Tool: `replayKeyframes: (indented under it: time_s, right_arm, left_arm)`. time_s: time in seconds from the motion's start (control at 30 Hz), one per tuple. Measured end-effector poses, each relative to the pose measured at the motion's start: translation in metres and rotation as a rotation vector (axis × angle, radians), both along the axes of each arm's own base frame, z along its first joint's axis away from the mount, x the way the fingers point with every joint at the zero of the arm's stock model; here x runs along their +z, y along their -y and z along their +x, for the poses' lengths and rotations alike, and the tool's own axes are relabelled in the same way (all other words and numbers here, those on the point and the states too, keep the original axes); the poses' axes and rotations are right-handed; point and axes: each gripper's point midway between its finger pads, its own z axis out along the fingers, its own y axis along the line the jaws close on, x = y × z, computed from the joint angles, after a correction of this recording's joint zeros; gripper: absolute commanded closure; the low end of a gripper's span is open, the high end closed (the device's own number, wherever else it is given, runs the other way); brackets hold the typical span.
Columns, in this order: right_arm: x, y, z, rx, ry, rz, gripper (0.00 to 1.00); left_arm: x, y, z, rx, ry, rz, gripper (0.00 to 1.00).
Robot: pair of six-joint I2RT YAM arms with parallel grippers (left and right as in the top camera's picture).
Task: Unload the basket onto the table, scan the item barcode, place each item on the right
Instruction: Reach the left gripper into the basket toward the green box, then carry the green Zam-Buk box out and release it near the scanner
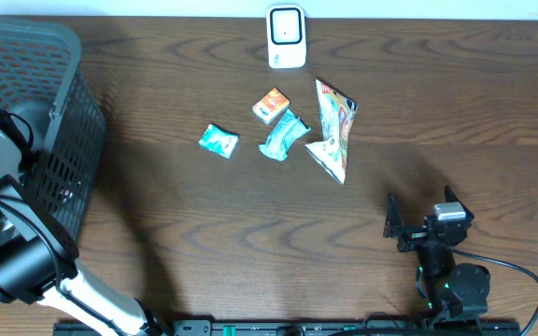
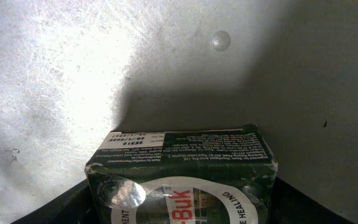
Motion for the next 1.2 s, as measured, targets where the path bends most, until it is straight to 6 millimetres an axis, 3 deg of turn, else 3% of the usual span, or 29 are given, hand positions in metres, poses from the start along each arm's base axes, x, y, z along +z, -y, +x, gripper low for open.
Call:
replayKeyframes:
  time_s: [0.2, 0.37, 0.5, 0.57, 0.67, 0.87, 0.97, 1.1, 1.2]
  right_arm:
    - [0.0, 0.0, 0.0, 0.0, 0.0, 0.0, 0.01]
    - [0.0, 0.0, 0.0, 0.0, 0.0, 0.0, 0.01]
    - [0.0, 0.0, 0.0, 0.0, 0.0, 0.0, 0.01]
    - [0.0, 0.0, 0.0, 0.0, 0.0, 0.0, 0.01]
    - [0.0, 0.0, 0.0, 0.0, 0.0, 0.0, 0.01]
    - [0.0, 0.0, 0.0, 0.0, 0.0, 0.0, 0.01]
    - [0.0, 0.0, 0.0, 0.0, 0.0, 0.0, 0.01]
    - [0.0, 0.0, 0.0, 0.0, 0.0, 0.0, 0.01]
    - [0.0, 0.0, 0.0, 0.0, 0.0, 0.0, 0.01]
  left_arm:
    - [0.001, 0.001, -0.001, 0.001, -0.005, -0.005, 0.3]
    - [0.006, 0.006, -0.01, 0.002, -0.05, -0.025, 0.42]
    - [0.023, 0.0, -0.006, 0.001, -0.011, 0.015, 0.42]
    - [0.041, -0.003, -0.002, 0.002, 0.037, 0.051, 0.42]
    - [0.074, -0.008, 0.005, 0.003, 0.127, 0.116, 0.42]
    - [0.169, -0.015, 0.018, 0.005, 0.4, 0.303, 0.42]
    - [0.228, -0.011, 0.024, -0.008, 0.594, 0.391, 0.42]
    - [0.315, 0.013, 0.024, -0.026, 0.892, 0.462, 0.42]
    - [0.363, 0.043, 0.019, -0.081, 1.067, 0.464, 0.42]
